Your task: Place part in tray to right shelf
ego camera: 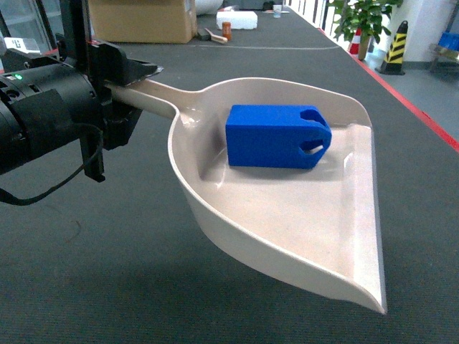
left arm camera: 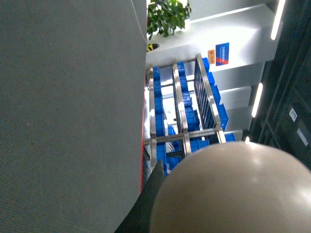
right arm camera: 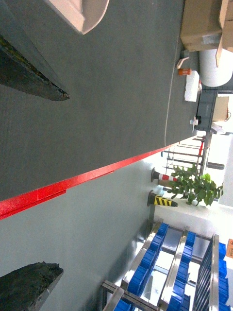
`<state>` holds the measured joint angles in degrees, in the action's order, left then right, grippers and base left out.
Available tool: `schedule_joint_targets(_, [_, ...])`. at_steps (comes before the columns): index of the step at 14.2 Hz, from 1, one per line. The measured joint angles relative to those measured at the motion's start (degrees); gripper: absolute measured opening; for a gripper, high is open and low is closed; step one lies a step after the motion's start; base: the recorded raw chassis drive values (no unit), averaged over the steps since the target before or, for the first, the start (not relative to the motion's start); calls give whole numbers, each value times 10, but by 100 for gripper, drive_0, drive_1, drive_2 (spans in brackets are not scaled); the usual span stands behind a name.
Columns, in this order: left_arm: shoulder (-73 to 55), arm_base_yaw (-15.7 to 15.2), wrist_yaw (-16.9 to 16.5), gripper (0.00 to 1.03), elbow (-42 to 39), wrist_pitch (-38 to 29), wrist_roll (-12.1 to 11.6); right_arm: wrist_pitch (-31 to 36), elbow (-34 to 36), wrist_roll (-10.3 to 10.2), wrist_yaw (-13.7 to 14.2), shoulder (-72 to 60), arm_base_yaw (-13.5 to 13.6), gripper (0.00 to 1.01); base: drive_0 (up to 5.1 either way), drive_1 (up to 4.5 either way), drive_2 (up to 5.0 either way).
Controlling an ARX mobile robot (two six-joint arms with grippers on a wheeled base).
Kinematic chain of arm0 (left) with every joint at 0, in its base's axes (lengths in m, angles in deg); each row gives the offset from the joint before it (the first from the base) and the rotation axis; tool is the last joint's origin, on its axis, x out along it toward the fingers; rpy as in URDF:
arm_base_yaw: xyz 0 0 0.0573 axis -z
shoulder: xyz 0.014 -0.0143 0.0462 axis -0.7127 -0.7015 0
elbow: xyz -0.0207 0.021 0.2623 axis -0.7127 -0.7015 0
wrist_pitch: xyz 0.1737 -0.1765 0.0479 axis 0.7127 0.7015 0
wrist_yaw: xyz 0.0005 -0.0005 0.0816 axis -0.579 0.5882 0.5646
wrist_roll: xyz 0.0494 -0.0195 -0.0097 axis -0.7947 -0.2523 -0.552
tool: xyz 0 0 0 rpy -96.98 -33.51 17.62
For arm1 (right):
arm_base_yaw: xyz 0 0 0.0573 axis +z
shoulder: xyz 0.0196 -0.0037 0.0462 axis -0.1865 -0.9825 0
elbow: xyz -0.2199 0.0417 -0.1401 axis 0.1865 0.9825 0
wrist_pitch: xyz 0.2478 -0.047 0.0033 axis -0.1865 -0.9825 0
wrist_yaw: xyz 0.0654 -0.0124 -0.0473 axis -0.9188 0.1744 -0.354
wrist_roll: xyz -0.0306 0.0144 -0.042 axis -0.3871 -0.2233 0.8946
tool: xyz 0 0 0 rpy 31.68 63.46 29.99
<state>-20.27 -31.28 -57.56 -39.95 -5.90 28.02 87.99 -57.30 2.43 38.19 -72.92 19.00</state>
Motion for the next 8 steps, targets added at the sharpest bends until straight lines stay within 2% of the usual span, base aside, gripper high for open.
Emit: schedule_joint_targets(8, [0,1,1,14,0,0,0,0,0,-2,0,1,0,98,490,-249,-249])
